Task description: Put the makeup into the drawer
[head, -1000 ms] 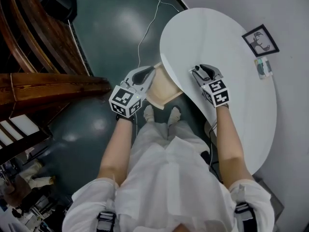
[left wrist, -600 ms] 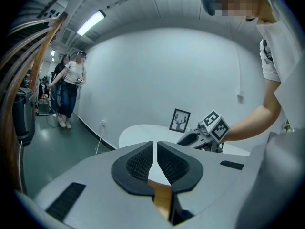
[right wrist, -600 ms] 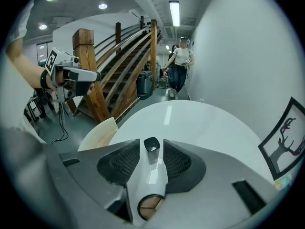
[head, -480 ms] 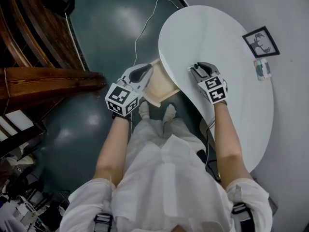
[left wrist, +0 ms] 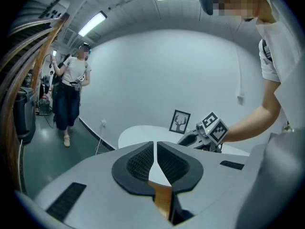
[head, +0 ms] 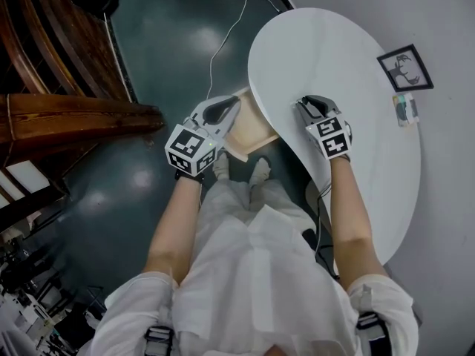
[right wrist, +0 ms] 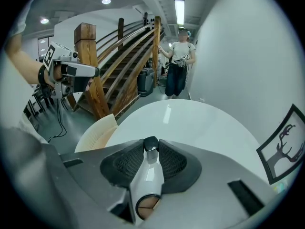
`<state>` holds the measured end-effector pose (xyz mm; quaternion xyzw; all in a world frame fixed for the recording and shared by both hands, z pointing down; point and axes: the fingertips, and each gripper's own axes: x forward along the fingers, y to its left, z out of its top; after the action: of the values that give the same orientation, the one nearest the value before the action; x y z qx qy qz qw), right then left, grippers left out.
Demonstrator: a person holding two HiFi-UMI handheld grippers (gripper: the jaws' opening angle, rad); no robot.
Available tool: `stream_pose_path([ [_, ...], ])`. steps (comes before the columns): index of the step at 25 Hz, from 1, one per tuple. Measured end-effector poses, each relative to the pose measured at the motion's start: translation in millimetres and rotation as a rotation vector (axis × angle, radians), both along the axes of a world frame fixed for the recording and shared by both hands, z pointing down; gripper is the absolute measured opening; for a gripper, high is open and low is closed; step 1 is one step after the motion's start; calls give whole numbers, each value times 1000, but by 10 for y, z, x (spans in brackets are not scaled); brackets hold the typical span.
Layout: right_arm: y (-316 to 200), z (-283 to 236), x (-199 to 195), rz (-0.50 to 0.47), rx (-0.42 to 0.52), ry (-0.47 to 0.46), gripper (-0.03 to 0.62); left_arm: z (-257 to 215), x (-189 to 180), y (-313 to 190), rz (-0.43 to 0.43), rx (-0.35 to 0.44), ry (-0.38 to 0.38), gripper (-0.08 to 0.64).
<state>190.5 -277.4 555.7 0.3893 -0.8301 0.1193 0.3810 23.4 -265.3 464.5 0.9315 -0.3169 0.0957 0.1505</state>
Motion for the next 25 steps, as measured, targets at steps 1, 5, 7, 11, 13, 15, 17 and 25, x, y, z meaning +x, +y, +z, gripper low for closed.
stream_pose_path([
  [1,0,-2,0,5,-1,-3,95,-1,6,5,0,0,1,18],
  [5,3,1,-5,19,-2,-9,95,-2,7,14,0,0,1,18],
  [7,4,0,1,22,-3,-11,94,-6,11,12,-1,0,1,18],
  [11,7,4,4,21,-1,-13,95,-8,18,21,-3,0,0,18],
  [13,12,3,3,20,1,-13,94,-8,22,26,-3,0,-2,18],
  [15,13,-1,4,17,4,-11,94,-12,24,27,-4,1,-4,18],
  [17,15,-2,4,13,5,-6,94,-13,21,28,-7,1,-5,18],
  [25,18,-113,-260,-36,28,-24,94,21,-116,37,-41,-1,-8,18],
])
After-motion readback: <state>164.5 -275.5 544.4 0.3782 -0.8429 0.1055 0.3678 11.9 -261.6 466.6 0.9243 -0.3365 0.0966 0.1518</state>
